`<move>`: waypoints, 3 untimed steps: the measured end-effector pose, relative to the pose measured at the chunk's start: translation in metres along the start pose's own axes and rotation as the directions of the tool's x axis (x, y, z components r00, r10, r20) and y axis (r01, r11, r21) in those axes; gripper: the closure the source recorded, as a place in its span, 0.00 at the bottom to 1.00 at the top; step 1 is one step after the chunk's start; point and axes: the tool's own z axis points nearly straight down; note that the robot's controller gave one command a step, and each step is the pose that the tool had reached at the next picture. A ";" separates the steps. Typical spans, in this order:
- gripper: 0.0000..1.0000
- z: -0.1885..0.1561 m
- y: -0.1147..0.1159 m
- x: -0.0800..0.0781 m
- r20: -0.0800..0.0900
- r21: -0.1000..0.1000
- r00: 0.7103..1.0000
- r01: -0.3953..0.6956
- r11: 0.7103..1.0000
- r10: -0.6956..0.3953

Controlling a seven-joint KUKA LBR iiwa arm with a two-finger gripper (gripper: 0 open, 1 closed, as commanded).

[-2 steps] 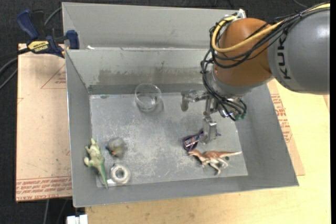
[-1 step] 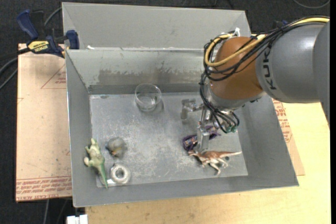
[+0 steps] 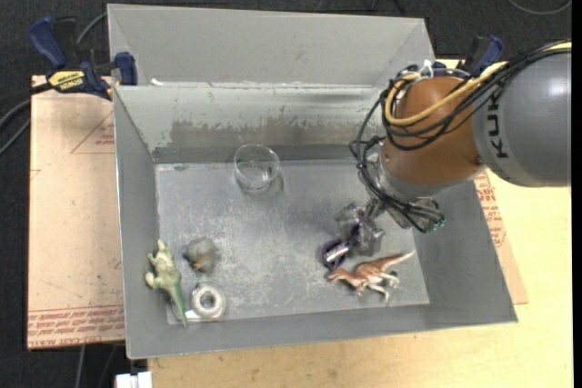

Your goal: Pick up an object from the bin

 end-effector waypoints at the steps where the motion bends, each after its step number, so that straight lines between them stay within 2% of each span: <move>1: 1.00 0.000 0.000 0.000 0.000 0.000 1.000 0.000 1.000 0.000; 2: 1.00 -0.100 -0.030 -0.008 0.004 0.000 1.000 0.026 1.000 -0.026; 3: 1.00 -0.100 -0.030 -0.008 0.003 0.000 1.000 0.027 1.000 -0.027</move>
Offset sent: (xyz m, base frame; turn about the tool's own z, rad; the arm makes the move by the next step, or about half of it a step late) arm 0.0207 -0.0222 0.1002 -0.0302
